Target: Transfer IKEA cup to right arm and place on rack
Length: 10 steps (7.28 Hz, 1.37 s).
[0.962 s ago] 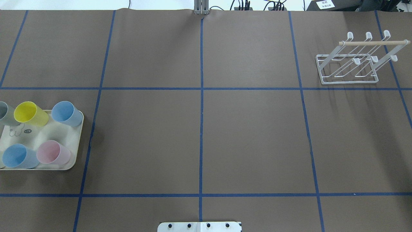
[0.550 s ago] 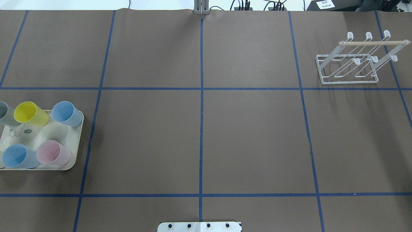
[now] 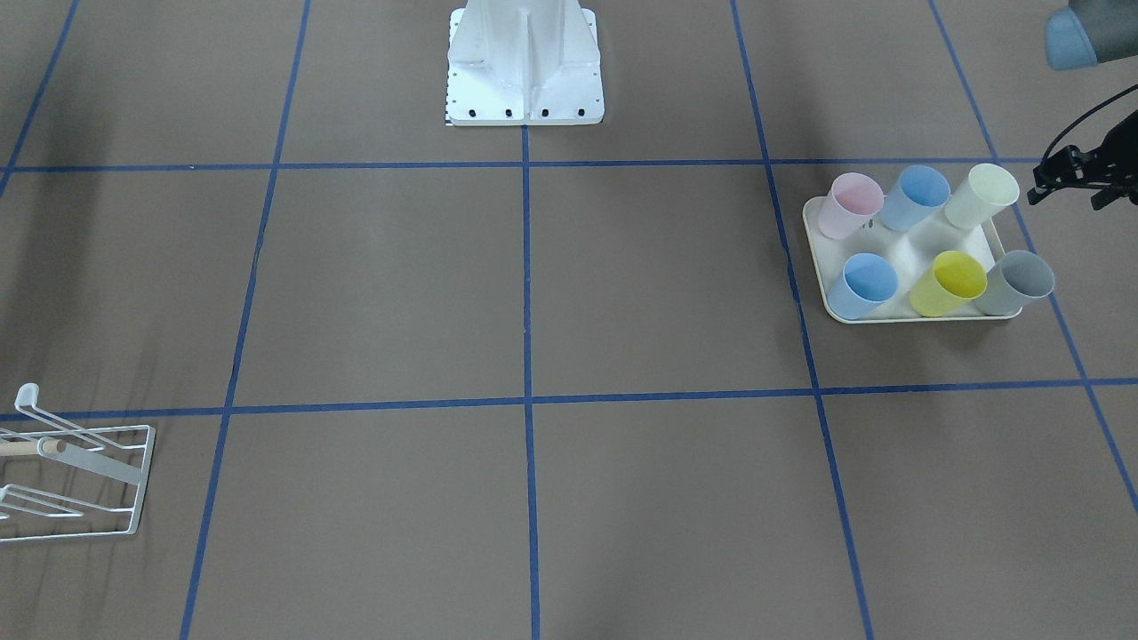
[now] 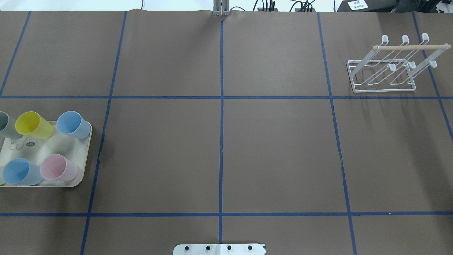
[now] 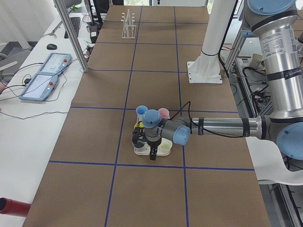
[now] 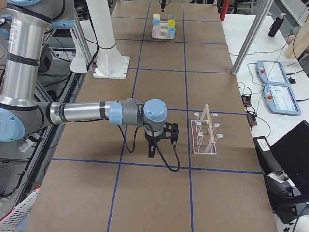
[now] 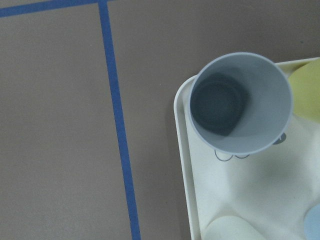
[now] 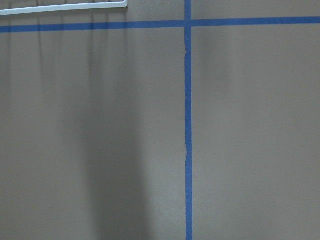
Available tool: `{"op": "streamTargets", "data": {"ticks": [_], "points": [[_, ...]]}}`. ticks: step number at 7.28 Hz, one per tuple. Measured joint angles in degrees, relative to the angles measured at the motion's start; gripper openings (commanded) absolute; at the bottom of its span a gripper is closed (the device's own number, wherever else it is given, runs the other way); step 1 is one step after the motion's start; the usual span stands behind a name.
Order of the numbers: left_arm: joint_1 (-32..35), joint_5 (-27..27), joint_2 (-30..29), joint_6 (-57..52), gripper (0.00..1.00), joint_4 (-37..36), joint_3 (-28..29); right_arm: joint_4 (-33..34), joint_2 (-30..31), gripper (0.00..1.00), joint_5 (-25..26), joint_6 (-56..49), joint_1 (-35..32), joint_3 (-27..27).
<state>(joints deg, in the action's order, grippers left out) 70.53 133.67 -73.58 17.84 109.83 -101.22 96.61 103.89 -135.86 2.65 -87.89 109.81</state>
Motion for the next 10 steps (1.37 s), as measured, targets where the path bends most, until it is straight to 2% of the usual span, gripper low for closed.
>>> {"op": "streamTargets", "data": {"ticks": [1,3,4,6,10], "points": [[-1.3,0.5,0.5,1.2,1.00,0.4,0.0,0.0,0.1,0.99,-0.1,0.0,0.0,0.0],[-4.9,0.7,0.9,3.1,0.86,0.6,0.3,0.0,0.1,0.99,-0.2,0.0,0.0,0.0],[-6.0,0.7,0.9,3.4,0.82,0.5,0.5,0.0,0.0,0.99,-0.2,0.1,0.0,0.0],[-6.7,0.7,0.9,3.5,0.03,0.4,0.9,0.0,0.0,0.99,-0.3,0.1,0.0,0.0],[-6.6,2.8,0.8,3.3,0.00,0.5,1.1,0.1,0.0,0.99,-0.8,0.2,0.0,0.1]]}}
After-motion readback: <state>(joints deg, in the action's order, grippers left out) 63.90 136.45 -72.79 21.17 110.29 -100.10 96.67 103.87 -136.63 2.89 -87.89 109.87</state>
